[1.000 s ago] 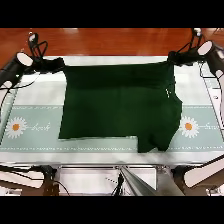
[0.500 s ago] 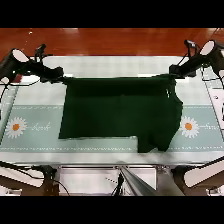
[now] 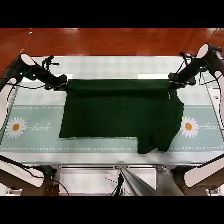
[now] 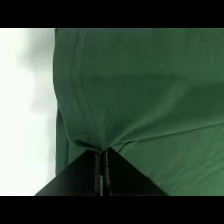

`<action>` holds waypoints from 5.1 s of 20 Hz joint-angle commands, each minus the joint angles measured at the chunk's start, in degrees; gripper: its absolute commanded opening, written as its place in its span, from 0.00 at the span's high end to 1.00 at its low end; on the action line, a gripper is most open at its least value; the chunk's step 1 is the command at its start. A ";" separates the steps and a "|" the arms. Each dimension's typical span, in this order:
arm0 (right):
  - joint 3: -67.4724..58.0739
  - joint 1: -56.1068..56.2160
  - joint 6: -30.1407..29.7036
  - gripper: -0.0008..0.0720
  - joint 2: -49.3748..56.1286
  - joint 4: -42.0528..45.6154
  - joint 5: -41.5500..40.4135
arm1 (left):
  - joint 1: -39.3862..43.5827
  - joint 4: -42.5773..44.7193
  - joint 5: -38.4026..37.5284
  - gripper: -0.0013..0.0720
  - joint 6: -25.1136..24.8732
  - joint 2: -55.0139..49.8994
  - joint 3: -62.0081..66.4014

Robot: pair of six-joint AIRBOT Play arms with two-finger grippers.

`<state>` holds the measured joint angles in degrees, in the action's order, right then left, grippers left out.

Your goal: Fold the shirts.

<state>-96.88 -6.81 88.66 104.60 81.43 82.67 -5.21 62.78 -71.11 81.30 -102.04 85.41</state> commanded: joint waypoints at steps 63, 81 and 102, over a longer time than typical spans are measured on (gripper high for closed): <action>61.40 -14.21 -15.78 0.95 -39.41 -24.41 -17.42 | -4.59 -10.56 -4.11 0.94 -16.17 18.71 -39.69; 32.54 -13.35 -16.85 0.95 -17.05 -48.81 -40.72 | -0.31 -19.52 17.62 0.94 -14.38 8.70 -12.63; 32.57 -20.98 -17.66 0.15 -16.15 -24.39 -32.87 | -7.02 -19.54 -5.60 0.26 -9.44 3.13 -11.04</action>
<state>-64.29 -25.85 69.52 88.60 48.62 43.44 -11.09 43.35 -70.78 71.83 -99.57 74.32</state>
